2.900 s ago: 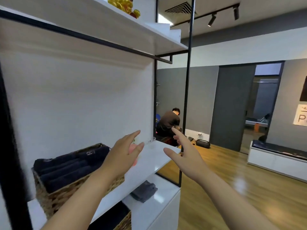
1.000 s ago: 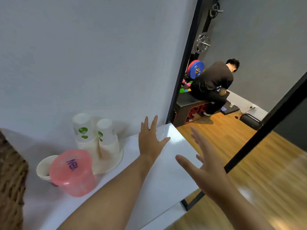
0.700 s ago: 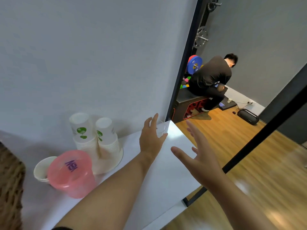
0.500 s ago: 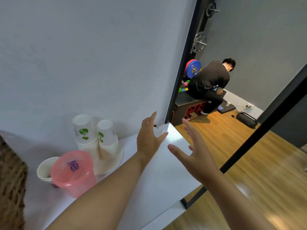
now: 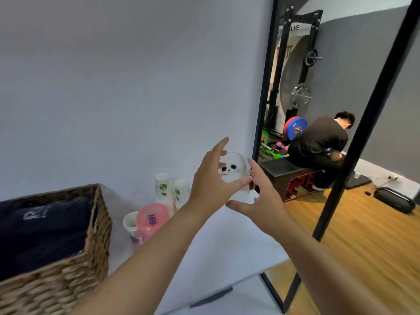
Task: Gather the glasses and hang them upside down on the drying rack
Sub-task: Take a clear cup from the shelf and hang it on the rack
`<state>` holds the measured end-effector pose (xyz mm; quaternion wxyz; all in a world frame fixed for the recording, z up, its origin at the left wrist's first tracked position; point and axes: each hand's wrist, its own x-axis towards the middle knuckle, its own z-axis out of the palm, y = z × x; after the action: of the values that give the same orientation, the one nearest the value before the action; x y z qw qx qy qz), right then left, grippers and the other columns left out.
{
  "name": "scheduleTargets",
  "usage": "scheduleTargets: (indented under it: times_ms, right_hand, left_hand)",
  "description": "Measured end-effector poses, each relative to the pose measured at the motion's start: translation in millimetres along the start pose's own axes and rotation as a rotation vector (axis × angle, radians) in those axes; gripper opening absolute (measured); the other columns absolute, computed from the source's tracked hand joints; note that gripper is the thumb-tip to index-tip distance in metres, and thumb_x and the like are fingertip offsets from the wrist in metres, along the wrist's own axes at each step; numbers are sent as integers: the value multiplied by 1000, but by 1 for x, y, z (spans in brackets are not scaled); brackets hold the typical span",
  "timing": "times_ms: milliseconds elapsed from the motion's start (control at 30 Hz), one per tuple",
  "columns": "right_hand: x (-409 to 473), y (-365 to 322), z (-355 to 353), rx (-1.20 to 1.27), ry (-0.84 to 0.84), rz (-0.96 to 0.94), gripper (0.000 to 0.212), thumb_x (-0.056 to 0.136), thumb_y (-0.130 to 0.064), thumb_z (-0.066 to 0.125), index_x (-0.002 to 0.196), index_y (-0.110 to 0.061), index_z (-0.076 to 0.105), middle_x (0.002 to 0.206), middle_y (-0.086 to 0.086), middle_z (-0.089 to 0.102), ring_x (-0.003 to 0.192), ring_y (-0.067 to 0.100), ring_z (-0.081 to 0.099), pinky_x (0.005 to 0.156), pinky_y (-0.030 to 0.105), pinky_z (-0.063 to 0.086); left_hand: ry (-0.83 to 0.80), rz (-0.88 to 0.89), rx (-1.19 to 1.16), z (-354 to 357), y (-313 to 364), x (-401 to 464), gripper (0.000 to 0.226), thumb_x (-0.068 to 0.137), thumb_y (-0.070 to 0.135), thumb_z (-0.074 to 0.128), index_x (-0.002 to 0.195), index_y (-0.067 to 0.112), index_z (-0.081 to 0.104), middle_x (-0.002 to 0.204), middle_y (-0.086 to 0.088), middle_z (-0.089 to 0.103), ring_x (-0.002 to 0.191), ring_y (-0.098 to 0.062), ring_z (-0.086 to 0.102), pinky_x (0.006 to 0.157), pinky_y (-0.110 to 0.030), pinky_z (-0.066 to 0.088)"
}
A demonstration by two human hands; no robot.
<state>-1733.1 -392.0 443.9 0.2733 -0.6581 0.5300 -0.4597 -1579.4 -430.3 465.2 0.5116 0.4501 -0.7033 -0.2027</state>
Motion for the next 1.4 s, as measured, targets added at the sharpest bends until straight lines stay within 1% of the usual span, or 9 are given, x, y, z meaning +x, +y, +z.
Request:
scheduleTargets:
  times_ms: [100,200,233,367,533,700,900,1133,1400]
  right_hand:
    - [-21,-28,8,52,-57,-80,119,70,-31,96,160,-47,19,163,-16,35,149,8,35,118,43,42]
    - [-53,-60,15,141,-122,-129,114,78,-17,91,160,-47,19,147,-25,36,133,-10,37,94,6,45]
    - [-64,-69,17,169,-141,-139,112,79,-13,90,160,-46,20,143,-26,38,129,-12,40,88,2,45]
    - [-110,-107,34,257,-210,-166,101,81,-10,87,153,-51,29,135,-27,48,126,-11,52,90,21,57]
    - [-160,-165,72,363,-305,-200,84,83,-13,82,139,-57,37,135,-12,55,123,-2,56,78,21,54]
    - [-208,-231,134,454,-471,-266,84,83,-9,86,142,-46,40,124,-16,62,100,-16,64,74,12,55]
    - [-271,-302,239,548,-616,-251,81,72,-30,93,127,-67,46,127,-15,68,120,4,66,94,43,60]
    - [-348,-391,368,543,-698,-273,94,72,-33,94,144,-56,39,140,-13,57,130,7,56,110,43,49]
    - [-416,-476,514,550,-724,-238,91,73,-35,94,142,-56,39,133,-14,56,125,3,57,107,49,51]
  left_hand:
    - [54,3,58,-29,44,-39,99,75,49,88,151,56,25,133,21,48,116,-3,57,97,-35,56]
    - [93,-20,92,-57,79,-80,99,75,46,88,150,60,24,131,25,45,120,0,54,101,-33,53]
    - [88,-29,99,-66,89,-93,100,76,46,87,149,62,23,132,26,43,121,1,52,102,-32,51]
    - [76,-60,147,-113,127,-143,103,74,49,87,148,68,18,134,31,39,120,7,49,103,-34,50]
    - [129,-142,77,-188,156,-207,114,68,45,94,148,69,16,150,27,35,135,-5,47,110,-36,46]
    - [232,-187,111,-273,156,-287,106,74,53,88,150,67,16,158,29,31,143,-2,40,114,-40,45]
    - [345,-252,174,-403,148,-378,85,88,50,75,154,58,22,162,22,33,146,-6,41,120,-38,38]
    - [501,-351,302,-583,130,-500,64,93,52,65,150,53,37,150,19,50,136,-7,53,112,-35,47]
    - [612,-543,489,-766,96,-630,54,98,51,60,149,47,42,141,18,56,128,-7,57,109,-38,48]
